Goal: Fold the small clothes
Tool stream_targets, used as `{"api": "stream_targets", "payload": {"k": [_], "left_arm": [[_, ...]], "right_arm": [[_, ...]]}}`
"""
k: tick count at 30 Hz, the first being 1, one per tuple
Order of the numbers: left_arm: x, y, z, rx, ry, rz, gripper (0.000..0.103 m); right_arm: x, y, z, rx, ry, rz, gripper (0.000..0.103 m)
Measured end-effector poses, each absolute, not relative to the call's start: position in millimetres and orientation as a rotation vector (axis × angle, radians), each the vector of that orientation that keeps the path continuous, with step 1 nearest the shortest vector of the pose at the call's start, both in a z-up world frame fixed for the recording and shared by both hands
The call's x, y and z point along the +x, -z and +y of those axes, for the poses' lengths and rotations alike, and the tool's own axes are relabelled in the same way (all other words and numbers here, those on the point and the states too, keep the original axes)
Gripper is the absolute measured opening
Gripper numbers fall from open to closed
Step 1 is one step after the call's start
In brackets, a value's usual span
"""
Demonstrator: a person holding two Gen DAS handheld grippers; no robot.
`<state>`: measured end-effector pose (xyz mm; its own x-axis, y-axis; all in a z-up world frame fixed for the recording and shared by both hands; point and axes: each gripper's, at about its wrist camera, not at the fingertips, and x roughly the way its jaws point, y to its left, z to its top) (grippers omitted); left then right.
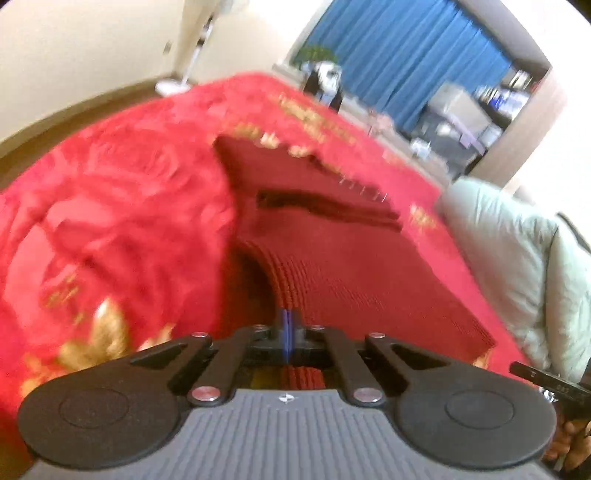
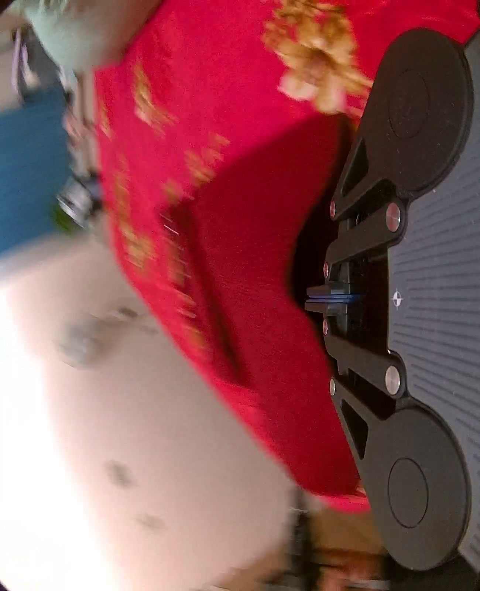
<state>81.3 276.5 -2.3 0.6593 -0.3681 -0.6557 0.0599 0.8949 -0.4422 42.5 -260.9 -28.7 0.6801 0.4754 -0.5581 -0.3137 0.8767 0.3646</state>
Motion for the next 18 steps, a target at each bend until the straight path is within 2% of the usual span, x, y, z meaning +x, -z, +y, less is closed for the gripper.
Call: {"api": "stream_targets", "payload": {"k": [3,6,9,11,15,17,18], "left_arm": [[78.2,11.5,291.1,-0.428,0.25,0.866,0.002],[84.5,16.4,294.5,-0.471,0.246,0.898,0.025],[101.5,22.0,280.9,-0.438,0.252,0.941,0.029],[109.8,29.8,270.7,-0.397,0.26,0.985,0.036],[120.3,43.1,251.4,-0.316,0.241,1.052,0.042],[124.1,48.4,246.7,-0.302,0.235,1.079,0.043],[126.2,50.0,245.4,-0.299,0.234,1.088,0.043]], "right_arm": [[36.0,33.1,-270.1,0.203,-0.371,0.657,0.001],[56.1,42.0,-297.9,0.273,-0.213,0.653,0.008],[88.7,56.0,-327.7,0.34,-0.074,0.69,0.02],[109.4,67.5,-343.6,0.384,-0.026,0.729,0.033],[148.0,92.4,-352.1,0.365,0.006,0.802,0.04],[151.9,110.0,-348.2,0.362,-0.008,0.82,0.047],[153.3,116.9,-345.4,0.366,-0.018,0.836,0.047]]}}
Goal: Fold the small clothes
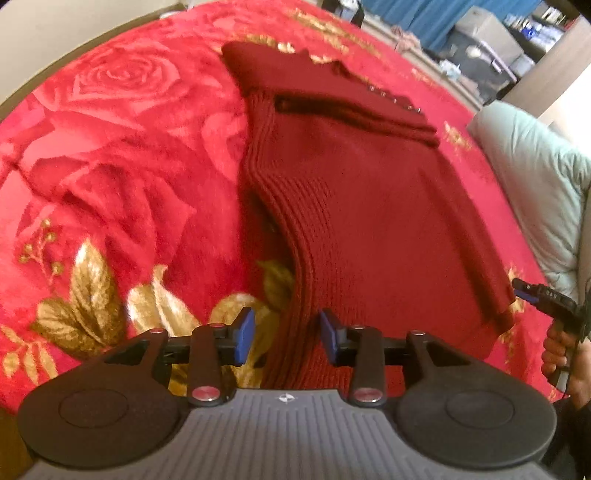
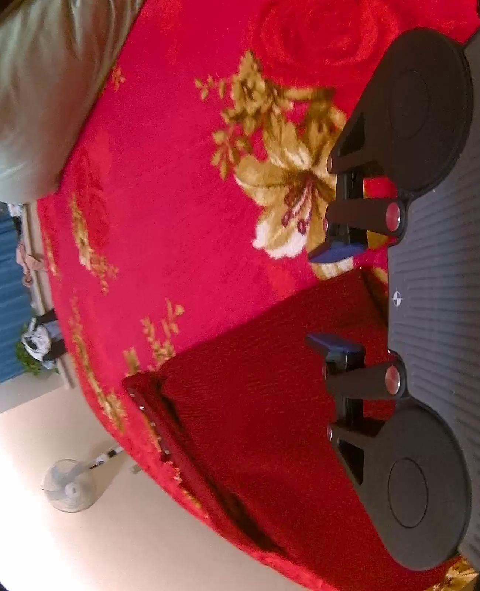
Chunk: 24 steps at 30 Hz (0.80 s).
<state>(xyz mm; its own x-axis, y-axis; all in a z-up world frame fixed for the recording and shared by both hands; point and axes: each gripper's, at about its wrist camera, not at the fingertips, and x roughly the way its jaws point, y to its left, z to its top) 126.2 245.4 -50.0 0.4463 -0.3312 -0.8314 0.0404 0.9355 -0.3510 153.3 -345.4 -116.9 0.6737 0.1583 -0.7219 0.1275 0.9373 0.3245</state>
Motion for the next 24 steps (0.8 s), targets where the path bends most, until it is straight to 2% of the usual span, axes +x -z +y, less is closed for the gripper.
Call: {"api": "stream_targets", "payload": {"k": [3,6,7,8,10,11,12,13,15,18,24], "left_arm": [[130.5,54.9,241.4,-0.288,0.231,1.109,0.052],[135.4,59.8,237.5,-0.291,0.23,1.126,0.052],[136.9,61.6,235.2,-0.29,0.23,1.133,0.053],[139.3,63.6,232.4,-0.283,0.229,1.14,0.053],[143.1,67.2,224.8,-0.251,0.227,1.152,0.052],[144.7,69.8,220.0,-0.226,0.225,1.159,0.052],[145.9,71.6,216.0,-0.205,0.222,1.162,0.048],[147.0,73.0,213.0,-0.187,0.22,1.161,0.032],[146.4,71.9,207.8,-0.171,0.232,1.146,0.014],[136.4,56.9,206.3,-0.151,0.244,1.067,0.011],[88.3,9.2,241.4,-0.359,0.3,0.835,0.009]], "right_arm": [[161.3,132.6,-336.8,0.353,-0.042,0.858,0.048],[166.6,134.4,-329.3,0.287,-0.04,0.835,0.047],[167.6,134.8,-327.5,0.278,-0.035,0.826,0.038],[168.2,135.3,-326.1,0.277,-0.043,0.821,0.023],[167.6,132.2,-324.3,0.269,-0.063,0.807,0.012],[166.7,130.6,-323.7,0.262,-0.066,0.8,0.01],[165.5,128.5,-324.9,0.269,-0.067,0.792,0.01],[164.2,124.8,-327.7,0.286,-0.065,0.776,0.009],[155.7,107.8,-336.6,0.337,-0.064,0.719,0.008],[141.3,73.3,-346.7,0.378,-0.076,0.648,0.007],[97.0,5.2,-355.9,0.37,-0.138,0.575,0.005]]}}
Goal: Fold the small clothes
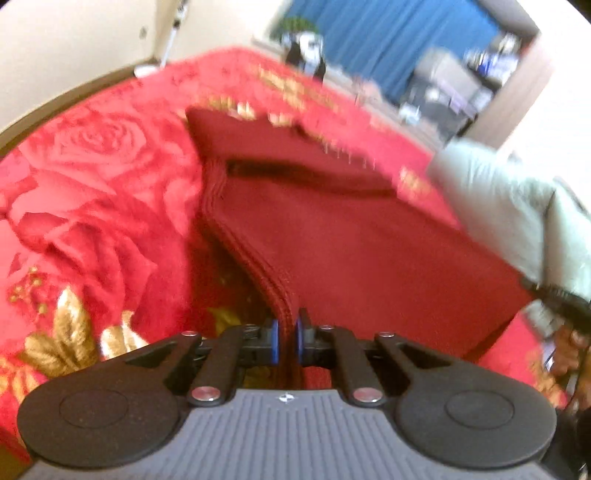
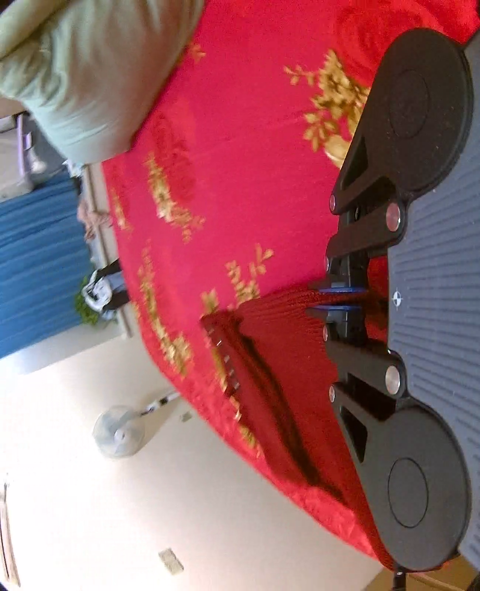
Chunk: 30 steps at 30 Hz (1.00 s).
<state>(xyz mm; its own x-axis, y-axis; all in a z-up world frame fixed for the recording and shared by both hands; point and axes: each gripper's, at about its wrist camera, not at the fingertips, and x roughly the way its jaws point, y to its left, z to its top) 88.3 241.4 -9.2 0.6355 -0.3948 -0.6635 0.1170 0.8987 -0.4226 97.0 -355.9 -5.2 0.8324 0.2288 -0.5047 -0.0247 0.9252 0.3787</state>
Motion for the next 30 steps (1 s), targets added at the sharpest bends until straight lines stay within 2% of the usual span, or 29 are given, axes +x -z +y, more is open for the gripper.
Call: {"api": "stream_targets", "payload": {"k": [3,6,8,10,11,15,16,20,21,23,25,27,29,30], "left_arm": [[63.4,4.9,259.3,-0.413,0.317,0.814,0.009],[47.2,10.7,263.4,-0.401,0.369,0.854,0.01],[46.9,17.8,257.7,-0.359,0.384,0.906,0.016],[51.8,26.2,257.4,-0.337,0.333,0.933,0.02],[55.9,27.9,258.8,-0.35,0.322,0.934,0.021],[73.5,29.7,244.5,-0.366,0.365,0.935,0.022],[77.7,30.2,235.8,-0.347,0.379,0.942,0.022],[94.7,40.9,198.4,-0.241,0.412,1.018,0.022],[99.6,47.3,191.9,-0.217,0.398,1.053,0.026],[108.8,62.4,181.6,-0.159,0.341,1.131,0.027],[115.5,73.9,173.4,-0.101,0.283,1.188,0.027],[118.7,72.2,169.4,-0.081,0.242,1.156,0.027],[120.7,61.0,171.0,-0.106,0.22,1.077,0.028],[122.4,57.6,172.2,-0.127,0.214,1.052,0.031]], "right_arm": [[67.5,-18.9,-360.2,0.358,-0.126,0.544,0.005],[43.6,-19.2,-369.5,0.394,-0.028,0.606,0.005],[38.2,-3.5,-372.0,0.413,0.054,0.679,0.007],[42.1,12.9,-364.3,0.322,0.135,0.724,0.007],[43.7,18.0,-359.4,0.273,0.166,0.716,0.01],[56.8,32.1,-348.6,0.277,0.064,0.71,0.011],[61.0,37.9,-346.0,0.288,0.016,0.725,0.014],[81.4,79.3,-330.9,0.219,-0.041,0.861,0.015],[84.0,95.0,-328.4,0.188,-0.031,0.93,0.015],[88.2,118.7,-330.6,0.179,0.006,1.043,0.014],[91.3,113.6,-329.5,0.197,0.002,1.017,0.015],[87.1,104.6,-328.5,0.209,-0.024,0.953,0.018],[86.5,99.1,-326.3,0.221,-0.043,0.927,0.033],[88.0,100.5,-324.0,0.214,-0.048,0.939,0.035]]}}
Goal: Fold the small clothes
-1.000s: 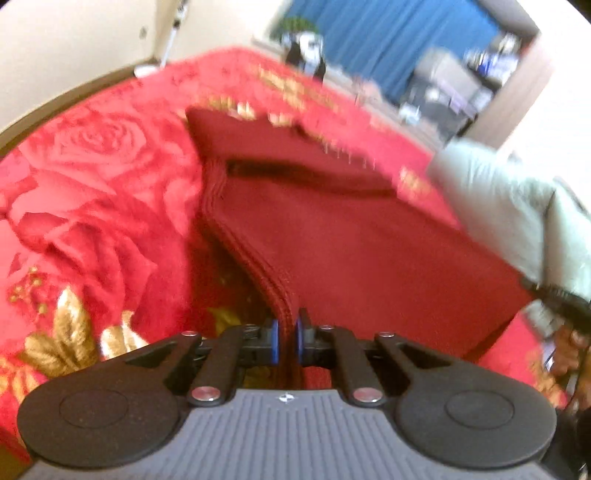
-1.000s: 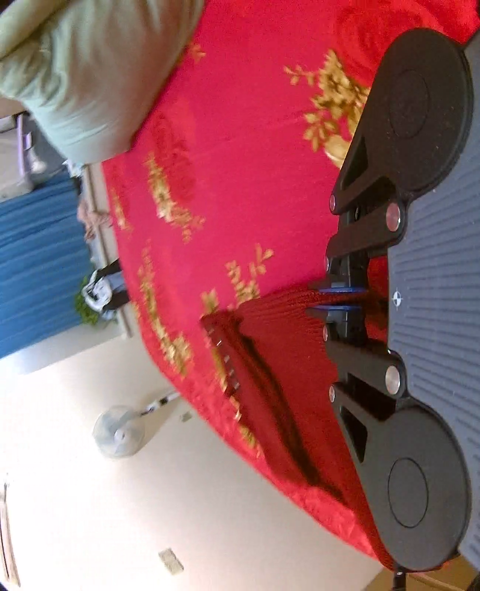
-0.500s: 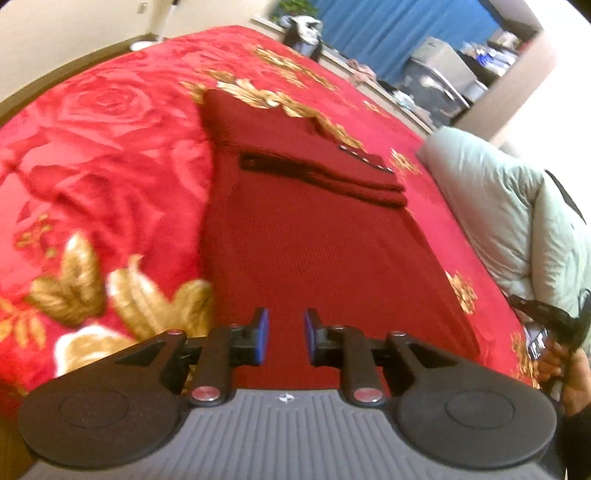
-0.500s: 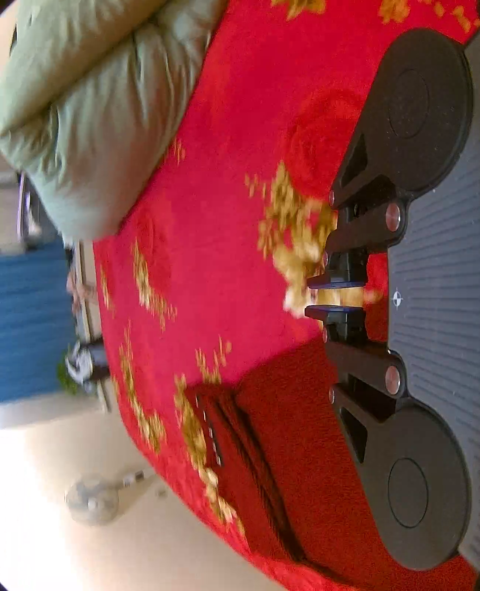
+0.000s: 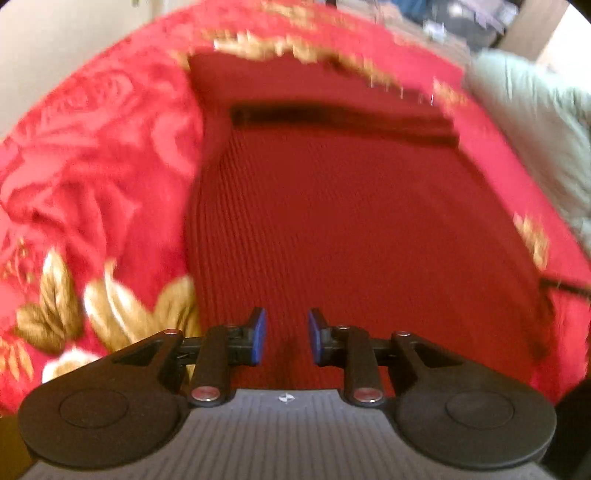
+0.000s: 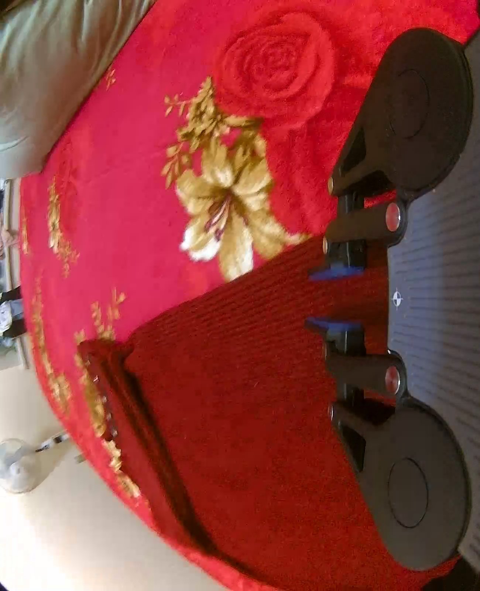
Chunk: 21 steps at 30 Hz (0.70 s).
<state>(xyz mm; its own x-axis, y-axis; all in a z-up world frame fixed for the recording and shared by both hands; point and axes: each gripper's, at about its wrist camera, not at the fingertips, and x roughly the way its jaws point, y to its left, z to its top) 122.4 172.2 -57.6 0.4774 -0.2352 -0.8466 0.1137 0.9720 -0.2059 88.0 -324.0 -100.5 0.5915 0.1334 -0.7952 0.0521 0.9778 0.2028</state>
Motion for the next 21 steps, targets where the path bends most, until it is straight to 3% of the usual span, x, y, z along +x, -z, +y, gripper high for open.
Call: {"api": "stream_targets", "payload": {"k": [4,15,16,19,21], "left_arm": [[130.6,49.3,166.4,-0.152,0.164,0.995,0.033],[126.0,6.7,108.0,-0.066,0.145,0.719,0.029],[126.2,2.8,98.7,-0.032,0.147,0.692,0.023],[130.7,-5.3,77.3,0.053,0.18,0.637,0.011],[137.2,-7.8,65.8,0.095,0.2,0.615,0.01]], "right_arm": [[87.2,110.5,-313.8,0.158,-0.029,0.98,0.036],[78.8,80.2,-311.4,0.199,-0.075,0.765,0.036],[78.4,77.9,-310.9,0.2,-0.081,0.746,0.034],[82.3,76.9,-312.1,0.209,-0.088,0.724,0.006],[86.4,77.3,-314.7,0.222,-0.076,0.727,0.005]]}}
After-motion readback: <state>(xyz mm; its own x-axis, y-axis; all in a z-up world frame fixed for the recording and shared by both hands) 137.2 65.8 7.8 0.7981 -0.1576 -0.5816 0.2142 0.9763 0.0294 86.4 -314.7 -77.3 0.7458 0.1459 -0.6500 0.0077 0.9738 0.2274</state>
